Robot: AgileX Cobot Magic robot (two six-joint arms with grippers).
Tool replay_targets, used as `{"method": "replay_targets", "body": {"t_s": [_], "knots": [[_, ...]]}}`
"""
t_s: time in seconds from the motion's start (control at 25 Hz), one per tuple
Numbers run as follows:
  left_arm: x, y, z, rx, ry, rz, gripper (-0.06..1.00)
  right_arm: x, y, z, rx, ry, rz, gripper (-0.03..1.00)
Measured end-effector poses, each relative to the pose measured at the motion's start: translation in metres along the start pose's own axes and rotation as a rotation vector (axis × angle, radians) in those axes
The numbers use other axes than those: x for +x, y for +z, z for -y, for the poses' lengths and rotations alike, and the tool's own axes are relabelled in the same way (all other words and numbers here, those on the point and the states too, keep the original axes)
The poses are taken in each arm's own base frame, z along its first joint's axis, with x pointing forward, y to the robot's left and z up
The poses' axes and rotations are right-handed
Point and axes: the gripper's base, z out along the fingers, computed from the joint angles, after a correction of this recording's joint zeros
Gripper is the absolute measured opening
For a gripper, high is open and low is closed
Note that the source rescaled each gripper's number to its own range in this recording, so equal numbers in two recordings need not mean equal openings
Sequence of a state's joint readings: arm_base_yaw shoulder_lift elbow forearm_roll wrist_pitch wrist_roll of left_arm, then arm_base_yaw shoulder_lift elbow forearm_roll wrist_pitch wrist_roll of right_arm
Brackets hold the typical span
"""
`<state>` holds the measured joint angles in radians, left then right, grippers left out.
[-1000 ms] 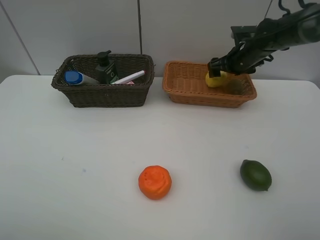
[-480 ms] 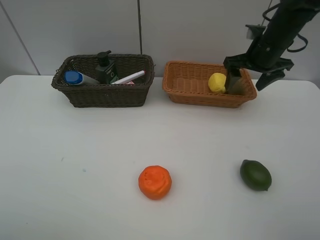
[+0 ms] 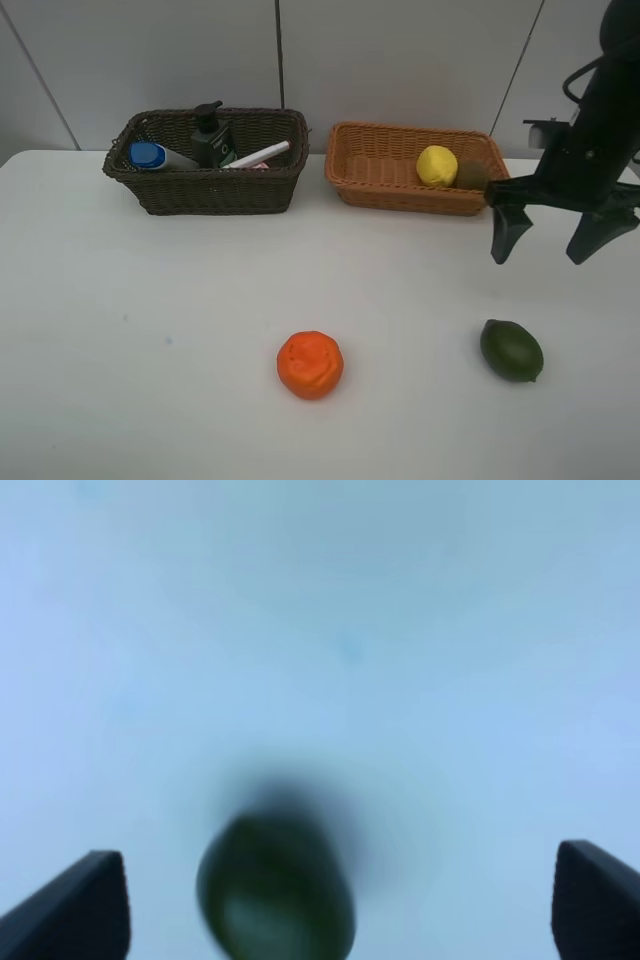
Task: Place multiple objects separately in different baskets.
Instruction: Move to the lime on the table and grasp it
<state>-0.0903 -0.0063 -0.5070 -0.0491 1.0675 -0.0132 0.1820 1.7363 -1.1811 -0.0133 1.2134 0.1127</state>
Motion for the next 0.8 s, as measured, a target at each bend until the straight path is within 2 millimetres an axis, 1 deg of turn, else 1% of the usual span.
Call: {"method": "replay_targets", "body": {"t_s": [0.08, 0.2, 0.28, 0.36, 0.44, 0.56, 0.8], "knots": [[0.000, 0.000, 0.000, 0.000, 0.000, 0.000, 0.97, 0.026, 0.002, 0.001, -0.018, 0.018, -0.019, 0.99], [0.000, 0.000, 0.000, 0.000, 0.000, 0.000, 0.97, 0.065, 0.009, 0.002, -0.046, 0.037, -0.023, 0.99], [0.000, 0.000, 0.000, 0.000, 0.000, 0.000, 0.97, 0.083, 0.013, 0.004, -0.056, 0.042, 0.003, 0.99], [0.000, 0.000, 0.000, 0.000, 0.000, 0.000, 0.97, 0.096, 0.018, 0.005, -0.061, 0.043, 0.032, 0.99], [0.000, 0.000, 0.000, 0.000, 0.000, 0.000, 0.97, 0.102, 0.025, 0.006, -0.063, 0.029, 0.058, 0.99], [0.000, 0.000, 0.000, 0.000, 0.000, 0.000, 0.97, 0.102, 0.032, 0.005, -0.075, -0.008, 0.109, 0.99], [0.000, 0.000, 0.000, 0.000, 0.000, 0.000, 0.97, 0.095, 0.031, -0.001, -0.144, -0.032, 0.188, 0.99]]}}
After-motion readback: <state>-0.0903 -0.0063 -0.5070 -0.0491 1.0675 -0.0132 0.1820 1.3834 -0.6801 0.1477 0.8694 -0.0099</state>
